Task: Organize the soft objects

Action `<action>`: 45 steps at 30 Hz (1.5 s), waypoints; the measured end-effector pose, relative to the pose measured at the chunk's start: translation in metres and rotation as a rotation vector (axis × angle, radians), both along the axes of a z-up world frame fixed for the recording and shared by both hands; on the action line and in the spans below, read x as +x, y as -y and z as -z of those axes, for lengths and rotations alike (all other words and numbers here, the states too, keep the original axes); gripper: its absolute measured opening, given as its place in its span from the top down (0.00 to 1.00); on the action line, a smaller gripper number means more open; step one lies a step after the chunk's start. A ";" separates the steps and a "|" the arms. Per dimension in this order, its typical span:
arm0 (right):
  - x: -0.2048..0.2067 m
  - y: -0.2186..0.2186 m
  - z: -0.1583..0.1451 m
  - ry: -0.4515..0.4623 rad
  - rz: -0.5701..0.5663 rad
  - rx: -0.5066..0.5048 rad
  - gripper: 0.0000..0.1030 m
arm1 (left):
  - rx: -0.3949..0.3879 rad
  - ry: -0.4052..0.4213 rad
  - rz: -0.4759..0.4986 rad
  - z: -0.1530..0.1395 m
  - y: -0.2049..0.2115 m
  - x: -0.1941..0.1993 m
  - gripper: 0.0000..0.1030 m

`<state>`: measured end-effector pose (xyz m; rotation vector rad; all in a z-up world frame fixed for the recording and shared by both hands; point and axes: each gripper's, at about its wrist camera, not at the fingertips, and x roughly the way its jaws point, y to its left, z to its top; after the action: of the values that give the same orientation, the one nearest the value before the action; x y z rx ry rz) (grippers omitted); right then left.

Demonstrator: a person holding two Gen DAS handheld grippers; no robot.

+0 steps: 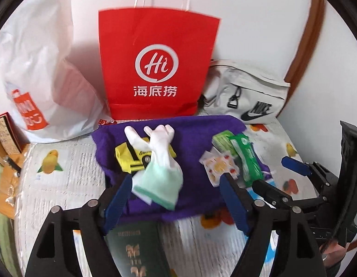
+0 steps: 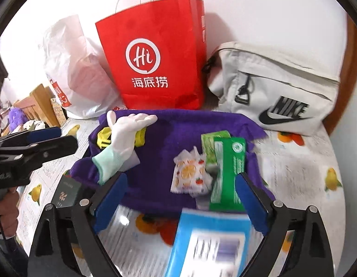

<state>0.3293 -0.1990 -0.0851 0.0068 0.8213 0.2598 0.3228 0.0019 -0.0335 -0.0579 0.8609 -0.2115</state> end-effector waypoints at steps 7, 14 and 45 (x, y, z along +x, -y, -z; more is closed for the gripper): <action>-0.064 0.000 -0.021 0.024 0.030 -0.036 0.05 | 0.013 0.028 -0.013 -0.018 0.004 -0.067 0.12; -0.128 -0.003 -0.034 0.025 0.043 -0.047 0.05 | 0.019 0.048 -0.056 -0.028 0.003 -0.130 0.08; -0.279 0.003 -0.048 0.126 0.137 -0.050 0.00 | 0.046 0.124 -0.118 -0.025 0.005 -0.265 0.08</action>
<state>0.0498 -0.2023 -0.0367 -0.0003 0.6981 0.1088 0.0579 -0.0034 -0.0088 -0.0514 0.7362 -0.0837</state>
